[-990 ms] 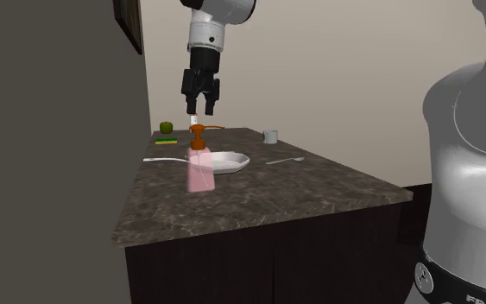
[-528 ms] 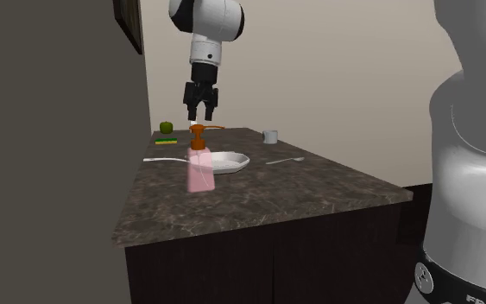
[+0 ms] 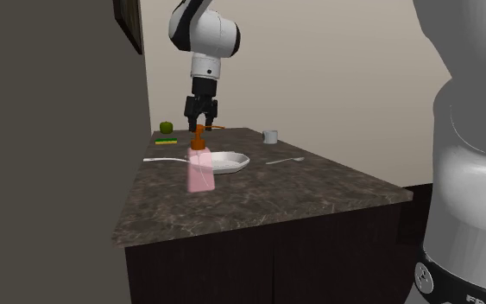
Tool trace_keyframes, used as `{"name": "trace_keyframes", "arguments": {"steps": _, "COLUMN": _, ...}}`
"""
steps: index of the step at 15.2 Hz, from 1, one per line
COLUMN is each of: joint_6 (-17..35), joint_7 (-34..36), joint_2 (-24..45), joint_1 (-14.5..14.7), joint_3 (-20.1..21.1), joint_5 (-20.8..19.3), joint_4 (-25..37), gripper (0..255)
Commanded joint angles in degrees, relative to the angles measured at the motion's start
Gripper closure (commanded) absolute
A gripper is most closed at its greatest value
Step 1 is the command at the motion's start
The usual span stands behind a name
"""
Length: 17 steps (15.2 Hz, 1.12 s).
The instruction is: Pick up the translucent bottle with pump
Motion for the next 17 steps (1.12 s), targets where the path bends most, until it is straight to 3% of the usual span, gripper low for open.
{"name": "trace_keyframes", "arguments": {"steps": 1, "joint_6": 1.0, "joint_7": -0.45, "joint_2": 0.74, "joint_1": -0.21, "joint_3": 0.22, "joint_5": 0.54, "joint_4": -0.38, "gripper": 0}}
{"name": "trace_keyframes", "arguments": {"steps": 3, "joint_6": 1.35, "joint_7": -0.57, "joint_2": 0.91, "joint_1": -0.24, "joint_3": 0.28, "joint_5": 0.68, "joint_4": -0.59, "gripper": 0}}
{"name": "trace_keyframes", "arguments": {"steps": 4, "joint_6": 1.45, "joint_7": -0.55, "joint_2": 0.78, "joint_1": -0.17, "joint_3": 0.27, "joint_5": 0.63, "joint_4": -0.8, "gripper": 255}}
{"name": "trace_keyframes", "arguments": {"steps": 13, "joint_6": 1.35, "joint_7": -0.58, "joint_2": 0.91, "joint_1": -0.24, "joint_3": 0.28, "joint_5": 0.68, "joint_4": -0.59, "gripper": 255}}
{"name": "trace_keyframes", "arguments": {"steps": 17, "joint_6": -1.12, "joint_7": 0.26, "joint_2": -0.24, "joint_1": -0.06, "joint_3": -0.15, "joint_5": -0.28, "joint_4": 0.96, "gripper": 255}}
